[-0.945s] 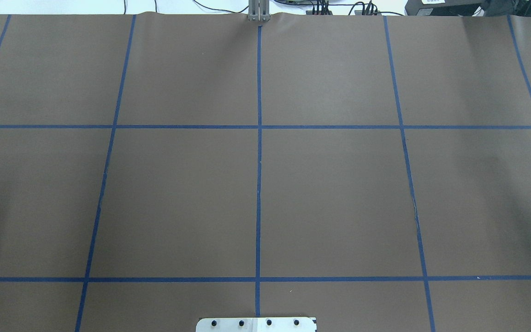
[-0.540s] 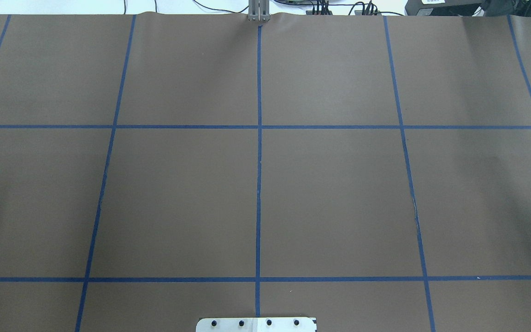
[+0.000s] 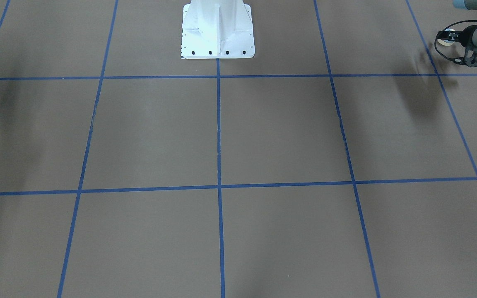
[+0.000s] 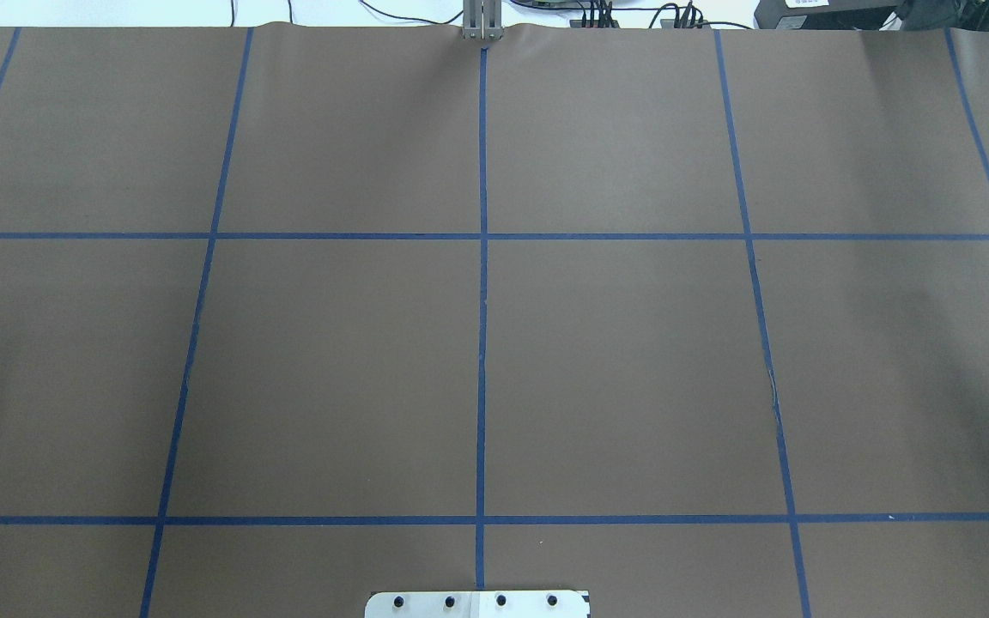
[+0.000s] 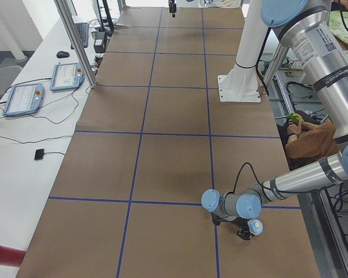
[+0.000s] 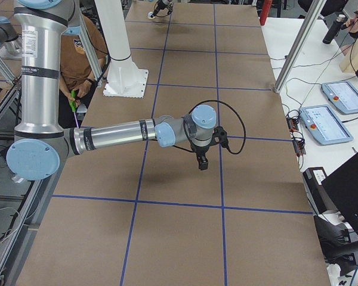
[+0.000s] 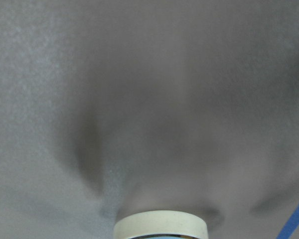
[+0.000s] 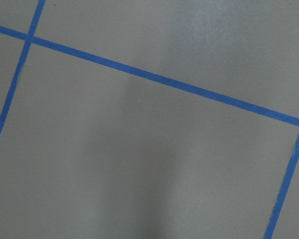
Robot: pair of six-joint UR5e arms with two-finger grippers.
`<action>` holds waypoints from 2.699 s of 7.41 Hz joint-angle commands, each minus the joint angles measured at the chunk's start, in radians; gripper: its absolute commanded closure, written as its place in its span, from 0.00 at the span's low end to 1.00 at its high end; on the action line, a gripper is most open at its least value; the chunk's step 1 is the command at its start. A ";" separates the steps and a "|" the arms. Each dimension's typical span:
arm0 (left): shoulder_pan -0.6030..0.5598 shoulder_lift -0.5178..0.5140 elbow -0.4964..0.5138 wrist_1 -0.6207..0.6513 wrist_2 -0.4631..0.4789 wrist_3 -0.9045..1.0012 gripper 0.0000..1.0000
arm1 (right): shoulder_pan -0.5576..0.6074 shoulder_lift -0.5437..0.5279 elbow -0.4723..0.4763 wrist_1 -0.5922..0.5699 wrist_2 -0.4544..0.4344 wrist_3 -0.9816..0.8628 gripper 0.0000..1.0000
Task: Place and press bell with both arms
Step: 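Carry the blue-and-white bell in the left gripper toward the table centre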
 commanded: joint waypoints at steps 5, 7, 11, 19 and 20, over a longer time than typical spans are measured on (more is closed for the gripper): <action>0.009 0.000 0.013 0.000 -0.002 -0.022 0.20 | 0.000 0.000 0.015 0.000 -0.002 0.001 0.00; 0.014 -0.002 0.013 0.000 -0.015 -0.050 0.63 | 0.000 -0.001 0.015 0.000 -0.003 0.001 0.00; 0.020 0.014 -0.011 -0.034 -0.095 -0.056 1.00 | -0.002 0.000 0.035 -0.002 0.000 0.001 0.00; 0.008 -0.209 -0.514 0.281 -0.105 -0.402 1.00 | -0.002 0.000 0.044 -0.002 -0.005 0.002 0.00; 0.008 -0.368 -0.511 0.425 -0.105 -0.421 1.00 | -0.002 0.000 0.041 -0.002 -0.003 0.002 0.00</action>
